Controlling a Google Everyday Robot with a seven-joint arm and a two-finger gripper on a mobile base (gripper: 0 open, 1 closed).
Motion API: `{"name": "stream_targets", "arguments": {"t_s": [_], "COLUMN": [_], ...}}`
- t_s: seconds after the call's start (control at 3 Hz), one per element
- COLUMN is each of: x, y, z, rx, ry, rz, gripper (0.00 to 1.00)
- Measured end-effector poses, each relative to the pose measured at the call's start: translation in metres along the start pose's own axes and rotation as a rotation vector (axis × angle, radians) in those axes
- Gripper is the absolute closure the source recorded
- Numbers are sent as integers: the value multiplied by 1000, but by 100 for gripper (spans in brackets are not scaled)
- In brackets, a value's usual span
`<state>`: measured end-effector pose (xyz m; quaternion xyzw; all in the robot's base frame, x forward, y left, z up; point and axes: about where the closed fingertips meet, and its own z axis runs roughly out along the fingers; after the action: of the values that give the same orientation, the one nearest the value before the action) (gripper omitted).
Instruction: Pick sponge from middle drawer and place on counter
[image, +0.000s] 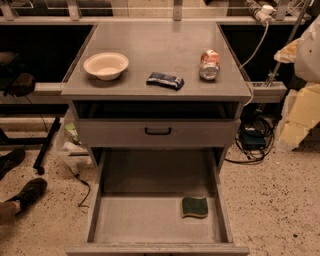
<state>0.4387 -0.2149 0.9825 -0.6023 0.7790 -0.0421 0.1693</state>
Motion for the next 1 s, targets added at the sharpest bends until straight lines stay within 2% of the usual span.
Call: {"name": "stream_targets", "arguments": {"t_s": [0.33, 0.67, 1.0], "x": [0, 0, -1], "y": [0, 0, 11], "z": [0, 14, 54], "rx": [0, -16, -52], "ry": [0, -51, -166], "rz": [0, 13, 18], "gripper": [0, 0, 0]}}
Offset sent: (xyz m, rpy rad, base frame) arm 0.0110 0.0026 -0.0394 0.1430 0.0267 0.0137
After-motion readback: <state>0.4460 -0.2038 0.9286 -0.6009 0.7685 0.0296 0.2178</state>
